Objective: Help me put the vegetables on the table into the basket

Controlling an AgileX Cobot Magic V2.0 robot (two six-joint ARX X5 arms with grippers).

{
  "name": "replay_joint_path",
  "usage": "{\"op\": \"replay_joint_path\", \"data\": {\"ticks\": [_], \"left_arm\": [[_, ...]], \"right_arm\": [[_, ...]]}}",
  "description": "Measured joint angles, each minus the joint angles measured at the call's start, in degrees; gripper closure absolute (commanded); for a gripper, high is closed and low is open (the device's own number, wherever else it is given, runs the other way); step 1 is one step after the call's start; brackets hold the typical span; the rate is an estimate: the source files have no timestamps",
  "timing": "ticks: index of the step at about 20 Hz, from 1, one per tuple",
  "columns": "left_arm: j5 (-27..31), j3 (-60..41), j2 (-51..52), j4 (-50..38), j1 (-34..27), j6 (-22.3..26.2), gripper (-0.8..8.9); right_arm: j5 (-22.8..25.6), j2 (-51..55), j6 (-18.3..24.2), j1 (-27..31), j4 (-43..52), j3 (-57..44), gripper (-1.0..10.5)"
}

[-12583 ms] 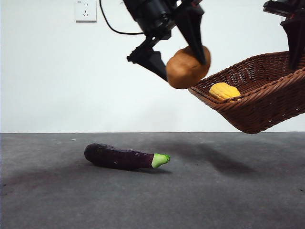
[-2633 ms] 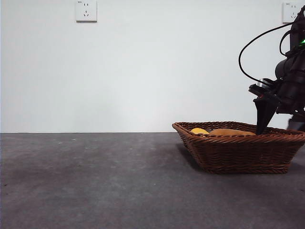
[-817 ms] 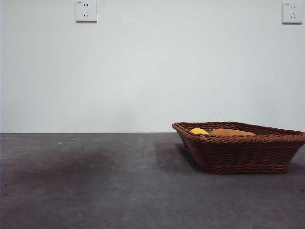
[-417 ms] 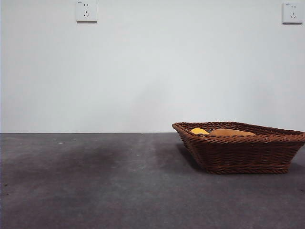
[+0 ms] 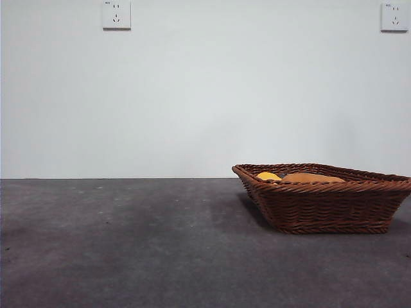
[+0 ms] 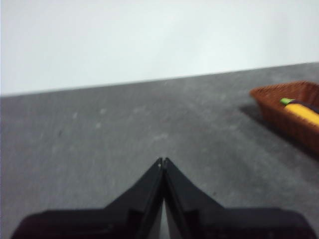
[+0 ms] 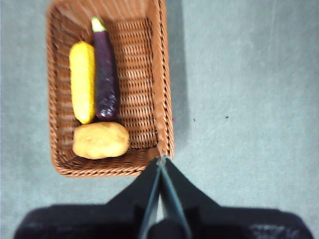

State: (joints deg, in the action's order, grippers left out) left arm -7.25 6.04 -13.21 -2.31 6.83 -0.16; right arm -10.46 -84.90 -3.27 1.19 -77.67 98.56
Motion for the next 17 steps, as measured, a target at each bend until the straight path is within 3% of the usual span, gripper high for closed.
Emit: {"op": "replay_joint_path", "data": {"ticks": [5, 9, 13, 17], "left_arm": [[0.02, -2.80, 3.45, 0.96, -5.29, -0.57, 8.17], [0.04, -3.87, 5.57, 3.19, -5.99, -0.57, 8.17], [0.70, -4.66, 8.66, 8.52, -5.99, -0.57, 8.17], [5.29, -4.66, 11.65, 13.07, -6.03, -0.59, 8.17]], "right_arm": [[0.00, -3.37, 0.00, 0.00, 0.00, 0.00, 9.5], [0.22, -3.43, -0.02, 0.00, 0.70, 0.00, 9.5], [0.22, -3.43, -0.02, 0.00, 9.75, 0.00, 9.5], [0.22, -3.43, -0.02, 0.00, 21.57, 0.00, 9.5]]}}
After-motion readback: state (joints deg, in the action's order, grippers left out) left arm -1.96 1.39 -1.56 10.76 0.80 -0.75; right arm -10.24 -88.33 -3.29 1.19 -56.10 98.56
